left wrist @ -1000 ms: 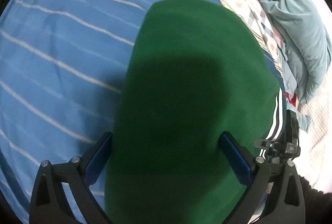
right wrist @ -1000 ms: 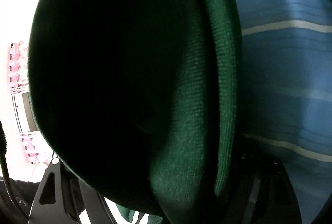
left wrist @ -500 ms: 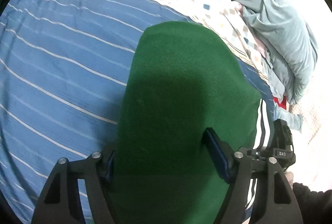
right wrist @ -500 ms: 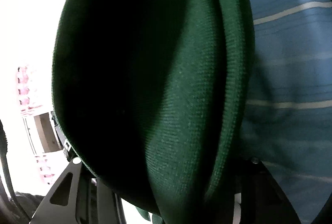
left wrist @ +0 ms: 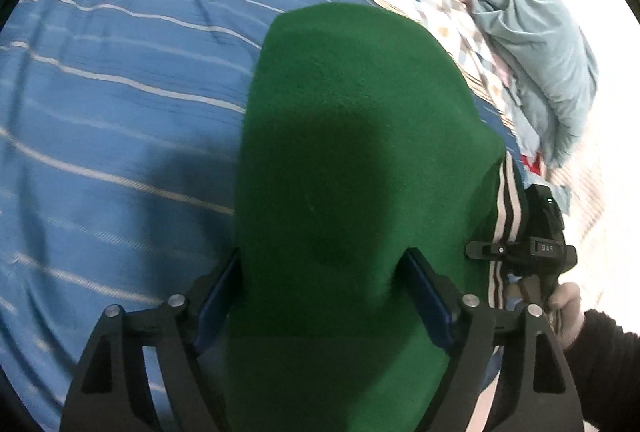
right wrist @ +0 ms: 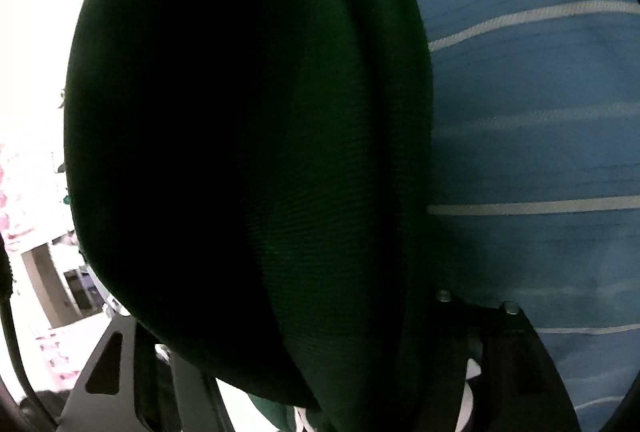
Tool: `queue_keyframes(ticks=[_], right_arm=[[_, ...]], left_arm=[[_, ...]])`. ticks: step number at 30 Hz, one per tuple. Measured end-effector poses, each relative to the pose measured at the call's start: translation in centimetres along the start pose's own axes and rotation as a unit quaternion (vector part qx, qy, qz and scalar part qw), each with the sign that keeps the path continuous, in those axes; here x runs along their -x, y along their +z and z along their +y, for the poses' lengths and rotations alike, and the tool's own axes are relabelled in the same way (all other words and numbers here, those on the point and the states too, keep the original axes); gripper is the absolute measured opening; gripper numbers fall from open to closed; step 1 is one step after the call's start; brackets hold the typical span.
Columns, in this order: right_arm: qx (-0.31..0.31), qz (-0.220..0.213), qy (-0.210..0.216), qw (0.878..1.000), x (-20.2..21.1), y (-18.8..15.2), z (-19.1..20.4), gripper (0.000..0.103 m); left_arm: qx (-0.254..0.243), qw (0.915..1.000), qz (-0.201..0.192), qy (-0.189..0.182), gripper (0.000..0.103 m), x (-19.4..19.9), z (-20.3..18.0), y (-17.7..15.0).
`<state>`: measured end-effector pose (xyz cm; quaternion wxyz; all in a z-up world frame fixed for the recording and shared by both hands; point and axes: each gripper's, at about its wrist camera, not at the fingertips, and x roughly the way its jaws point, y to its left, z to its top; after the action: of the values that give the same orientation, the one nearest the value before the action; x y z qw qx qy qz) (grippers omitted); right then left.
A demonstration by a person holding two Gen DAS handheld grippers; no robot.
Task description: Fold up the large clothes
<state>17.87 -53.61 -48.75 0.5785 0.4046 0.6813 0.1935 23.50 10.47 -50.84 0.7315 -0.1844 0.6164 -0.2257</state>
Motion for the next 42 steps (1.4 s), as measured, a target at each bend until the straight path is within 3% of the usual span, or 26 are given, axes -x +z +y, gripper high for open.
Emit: queue_keyframes(ticks=[2, 6, 9, 12, 17, 23, 29, 36, 42], right_arm=[[0.006, 0.005, -0.013, 1.0, 0.1, 0.1, -0.3, 0.079], [0.011, 0.0, 0.007, 1.0, -0.1, 0.1, -0.8, 0.078], [0.006, -0.026, 0.036, 0.999, 1.0, -0.5, -0.4, 0.059], [0.008, -0.044, 0.059, 0.997, 2.8, -1.6, 0.2, 0.051], [0.01, -0.065, 0.086, 0.994, 5.7, -1.9, 1.8, 0.048], [0.035, -0.089, 0.095, 0.991, 10.5, 1.6, 5.4, 0.048], [0.06, -0.108, 0.093, 0.988, 16.3, 9.7, 8.6, 0.048], [0.09, -0.109, 0.085, 0.986, 18.5, 23.2, 12.4, 0.048], [0.102, -0.079, 0.055, 0.99, 15.7, 32.8, 11.7, 0.048]], left_arm=[[0.004, 0.9998, -0.005, -0.016, 0.082, 0.0, 0.5, 0.0], [0.006, 0.9993, -0.02, -0.03, 0.079, 0.8, 0.5, -0.1], [-0.009, 0.9994, -0.026, -0.021, 0.079, 1.7, -0.8, 0.5], [-0.021, 0.9989, -0.033, -0.025, 0.079, 2.6, -1.9, 1.6], [-0.052, 0.9973, -0.046, -0.024, 0.079, 3.8, -3.3, 5.1], [-0.065, 0.9947, -0.074, -0.028, 0.079, 5.4, -4.6, 12.3], [-0.076, 0.9907, -0.11, -0.025, 0.079, 5.9, -5.5, 23.4], [-0.073, 0.9896, -0.124, -0.008, 0.079, 2.5, -2.7, 35.5], [-0.049, 0.9952, -0.084, 0.008, 0.079, -3.6, 2.4, 40.0]])
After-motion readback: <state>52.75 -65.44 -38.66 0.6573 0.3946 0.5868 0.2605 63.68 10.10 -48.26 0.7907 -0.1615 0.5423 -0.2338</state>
